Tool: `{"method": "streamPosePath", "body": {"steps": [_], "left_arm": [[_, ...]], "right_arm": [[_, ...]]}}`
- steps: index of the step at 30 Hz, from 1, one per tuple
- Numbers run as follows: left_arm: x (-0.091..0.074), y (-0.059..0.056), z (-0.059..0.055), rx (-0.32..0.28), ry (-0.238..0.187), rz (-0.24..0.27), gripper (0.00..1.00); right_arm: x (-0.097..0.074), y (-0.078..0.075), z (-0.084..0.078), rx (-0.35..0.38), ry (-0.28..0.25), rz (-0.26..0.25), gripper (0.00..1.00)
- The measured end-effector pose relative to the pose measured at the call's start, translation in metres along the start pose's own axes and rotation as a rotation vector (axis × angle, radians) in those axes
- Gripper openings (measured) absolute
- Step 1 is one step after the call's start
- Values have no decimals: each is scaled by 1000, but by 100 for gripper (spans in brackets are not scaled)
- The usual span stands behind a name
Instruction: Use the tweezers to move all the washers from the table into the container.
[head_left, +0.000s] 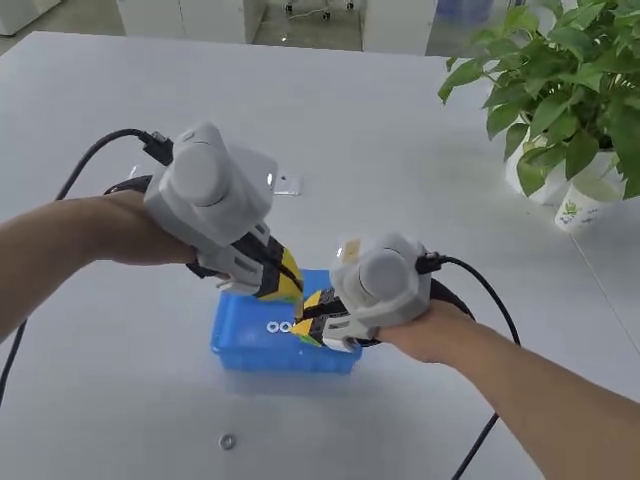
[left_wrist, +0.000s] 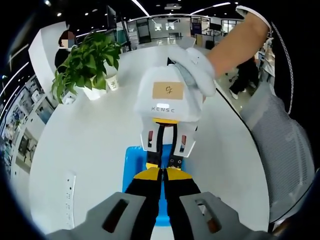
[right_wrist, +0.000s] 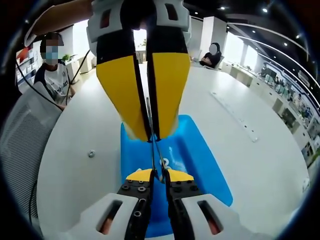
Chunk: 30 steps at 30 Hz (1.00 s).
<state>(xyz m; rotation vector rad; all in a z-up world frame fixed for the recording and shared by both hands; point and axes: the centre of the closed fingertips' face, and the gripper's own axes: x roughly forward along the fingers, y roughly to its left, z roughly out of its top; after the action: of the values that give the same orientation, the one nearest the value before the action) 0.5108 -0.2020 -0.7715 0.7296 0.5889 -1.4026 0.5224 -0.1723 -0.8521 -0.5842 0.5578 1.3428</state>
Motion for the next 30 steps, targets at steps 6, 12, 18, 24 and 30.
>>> {"method": "streamPosePath", "body": {"steps": [6, 12, 18, 24, 30], "left_arm": [[6, 4, -4, -10, -1, 1, 5], [11, 5, -5, -14, 1, -1, 5], [11, 5, -4, -15, -1, 2, 5], [8, 4, -3, -14, -2, 4, 5], [4, 2, 0, -10, -3, 5, 5]], "right_arm": [[4, -3, -5, 5, 15, 5, 11], [5, -5, -11, -1, 30, 7, 11], [4, -5, -11, 0, 31, 6, 11], [3, -5, -9, -3, 31, 3, 11], [-1, -3, -6, -9, 28, -2, 12]]}}
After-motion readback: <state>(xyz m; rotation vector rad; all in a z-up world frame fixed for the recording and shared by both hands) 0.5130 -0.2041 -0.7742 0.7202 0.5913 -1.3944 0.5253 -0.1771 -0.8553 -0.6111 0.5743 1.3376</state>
